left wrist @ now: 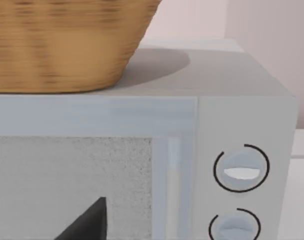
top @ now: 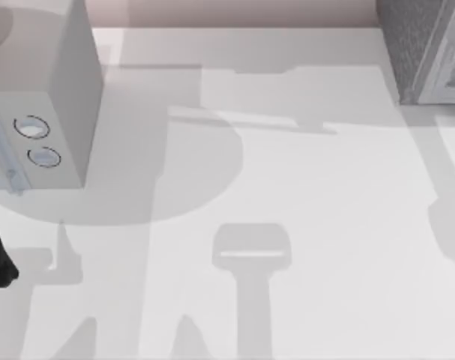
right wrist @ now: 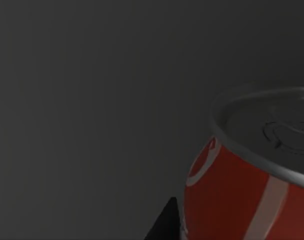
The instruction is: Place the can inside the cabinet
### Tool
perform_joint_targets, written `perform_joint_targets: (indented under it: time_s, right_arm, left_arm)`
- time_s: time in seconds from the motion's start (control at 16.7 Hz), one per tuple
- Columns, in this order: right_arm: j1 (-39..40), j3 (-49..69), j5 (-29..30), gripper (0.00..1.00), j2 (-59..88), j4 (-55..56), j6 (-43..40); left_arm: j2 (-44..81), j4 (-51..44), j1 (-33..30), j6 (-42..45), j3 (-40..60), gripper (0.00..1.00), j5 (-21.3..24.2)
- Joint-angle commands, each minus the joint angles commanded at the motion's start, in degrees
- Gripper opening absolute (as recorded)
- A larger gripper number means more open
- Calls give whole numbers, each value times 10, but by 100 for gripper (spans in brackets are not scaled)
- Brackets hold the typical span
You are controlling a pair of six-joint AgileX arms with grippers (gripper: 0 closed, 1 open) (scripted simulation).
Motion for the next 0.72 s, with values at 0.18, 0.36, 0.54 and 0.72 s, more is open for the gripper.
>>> perform_joint_targets:
  time_s: [0.18, 0.36, 0.54, 0.72]
  right_arm:
    - [-1, 9, -1, 0, 8, -3, 0]
    - [-1, 9, -1, 0, 8, -3, 0]
    - [-1, 9, -1, 23, 8, -3, 0]
    - [-1, 9, -1, 45, 8, -3, 0]
  left_arm:
    - [0, 0, 0, 0, 0, 100, 0]
    - [0, 0, 0, 0, 0, 100, 0]
    - [0, 0, 0, 0, 0, 100, 0]
    - [0, 0, 0, 0, 0, 100, 0]
